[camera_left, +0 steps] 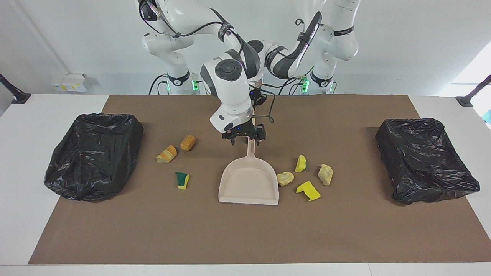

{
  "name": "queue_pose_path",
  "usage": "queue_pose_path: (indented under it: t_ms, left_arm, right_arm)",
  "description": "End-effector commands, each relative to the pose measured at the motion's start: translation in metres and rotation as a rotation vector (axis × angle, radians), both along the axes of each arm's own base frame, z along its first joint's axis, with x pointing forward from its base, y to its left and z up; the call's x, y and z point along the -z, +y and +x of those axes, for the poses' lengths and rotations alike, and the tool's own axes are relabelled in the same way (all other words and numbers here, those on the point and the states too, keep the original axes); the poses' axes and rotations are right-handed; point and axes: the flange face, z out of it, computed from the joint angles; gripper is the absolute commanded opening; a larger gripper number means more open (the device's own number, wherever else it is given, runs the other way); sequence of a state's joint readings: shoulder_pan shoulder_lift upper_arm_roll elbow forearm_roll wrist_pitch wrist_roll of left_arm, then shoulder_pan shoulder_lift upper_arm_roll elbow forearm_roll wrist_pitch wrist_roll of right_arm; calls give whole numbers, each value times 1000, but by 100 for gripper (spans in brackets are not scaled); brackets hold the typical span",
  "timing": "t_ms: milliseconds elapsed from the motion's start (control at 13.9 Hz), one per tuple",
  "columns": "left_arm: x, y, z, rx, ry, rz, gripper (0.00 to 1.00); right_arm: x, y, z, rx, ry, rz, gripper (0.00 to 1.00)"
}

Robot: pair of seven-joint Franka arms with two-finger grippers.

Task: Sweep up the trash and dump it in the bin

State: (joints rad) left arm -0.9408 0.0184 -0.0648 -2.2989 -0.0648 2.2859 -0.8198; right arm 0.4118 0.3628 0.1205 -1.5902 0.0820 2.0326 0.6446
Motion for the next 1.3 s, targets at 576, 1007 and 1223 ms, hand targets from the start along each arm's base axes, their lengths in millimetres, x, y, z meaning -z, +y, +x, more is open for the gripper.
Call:
queue_pose_path:
  t_ms: [576, 1007, 1223]
  left_arm:
    - [-25, 82, 39, 91, 156, 134, 0]
    - [-45, 150, 78, 149, 229, 121, 0]
    - [-58, 185, 98, 163, 231, 89, 0]
  right_arm:
    - [46, 18, -13, 61, 73, 0, 100]
    - [70, 20, -23, 65, 104, -11, 90]
    - [83, 19, -31, 68, 120, -15, 87]
